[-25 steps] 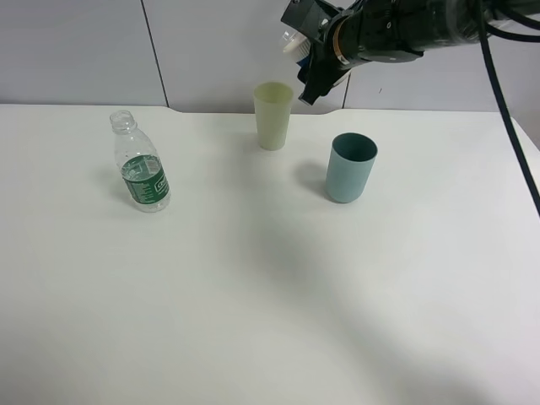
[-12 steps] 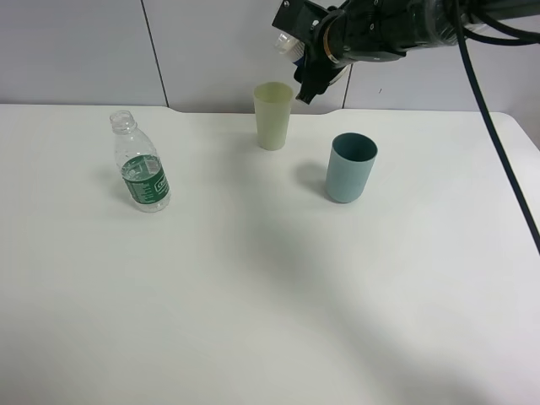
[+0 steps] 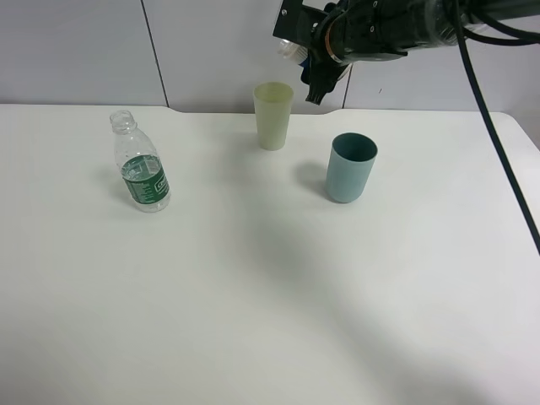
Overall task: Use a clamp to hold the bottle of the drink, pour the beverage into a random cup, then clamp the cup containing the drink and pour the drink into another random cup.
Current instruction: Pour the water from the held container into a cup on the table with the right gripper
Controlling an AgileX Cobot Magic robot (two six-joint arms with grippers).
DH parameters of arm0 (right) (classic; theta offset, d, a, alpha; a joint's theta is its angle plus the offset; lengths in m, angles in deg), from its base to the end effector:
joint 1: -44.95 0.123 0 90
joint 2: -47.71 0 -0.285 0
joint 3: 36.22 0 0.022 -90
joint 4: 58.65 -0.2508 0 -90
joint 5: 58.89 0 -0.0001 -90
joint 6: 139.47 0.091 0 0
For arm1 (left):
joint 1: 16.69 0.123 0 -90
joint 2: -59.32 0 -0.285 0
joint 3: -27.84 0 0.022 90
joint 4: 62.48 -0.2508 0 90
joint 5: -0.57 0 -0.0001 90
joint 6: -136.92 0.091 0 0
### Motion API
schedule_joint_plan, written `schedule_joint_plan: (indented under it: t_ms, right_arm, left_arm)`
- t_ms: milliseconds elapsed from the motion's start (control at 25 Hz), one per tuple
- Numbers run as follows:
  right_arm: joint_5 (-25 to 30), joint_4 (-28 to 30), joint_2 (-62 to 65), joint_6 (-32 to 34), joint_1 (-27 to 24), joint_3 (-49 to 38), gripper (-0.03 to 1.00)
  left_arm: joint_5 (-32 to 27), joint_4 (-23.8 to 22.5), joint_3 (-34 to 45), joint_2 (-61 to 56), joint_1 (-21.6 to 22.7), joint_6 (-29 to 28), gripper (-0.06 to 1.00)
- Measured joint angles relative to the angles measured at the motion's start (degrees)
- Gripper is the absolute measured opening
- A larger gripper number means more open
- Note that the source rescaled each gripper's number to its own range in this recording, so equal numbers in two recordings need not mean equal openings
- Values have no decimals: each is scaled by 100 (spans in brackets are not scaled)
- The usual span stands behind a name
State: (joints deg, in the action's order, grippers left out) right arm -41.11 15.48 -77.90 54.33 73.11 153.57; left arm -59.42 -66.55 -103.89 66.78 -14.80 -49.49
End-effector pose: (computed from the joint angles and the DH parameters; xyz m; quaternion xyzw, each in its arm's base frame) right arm 0.4323 0.2010 0.2207 -0.5431 0.6708 -0.2565 0.4350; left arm -0.0061 0.0054 0.2800 -0.0626 0.8439 0.0145 0.5326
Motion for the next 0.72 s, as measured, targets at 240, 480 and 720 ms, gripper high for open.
schedule_joint_plan:
  t_ms: [240,480,720]
  right_arm:
    - [170,299,0,-33,0,0,1]
    - [260,511,0,-40,0,0,1]
    - [260,637,0,-40,0,0,1]
  left_arm:
    - [0,0,0,0,0,0,100]
    - [0,0,0,0,0,0,100]
    - [0,0,0,0,0,0,100]
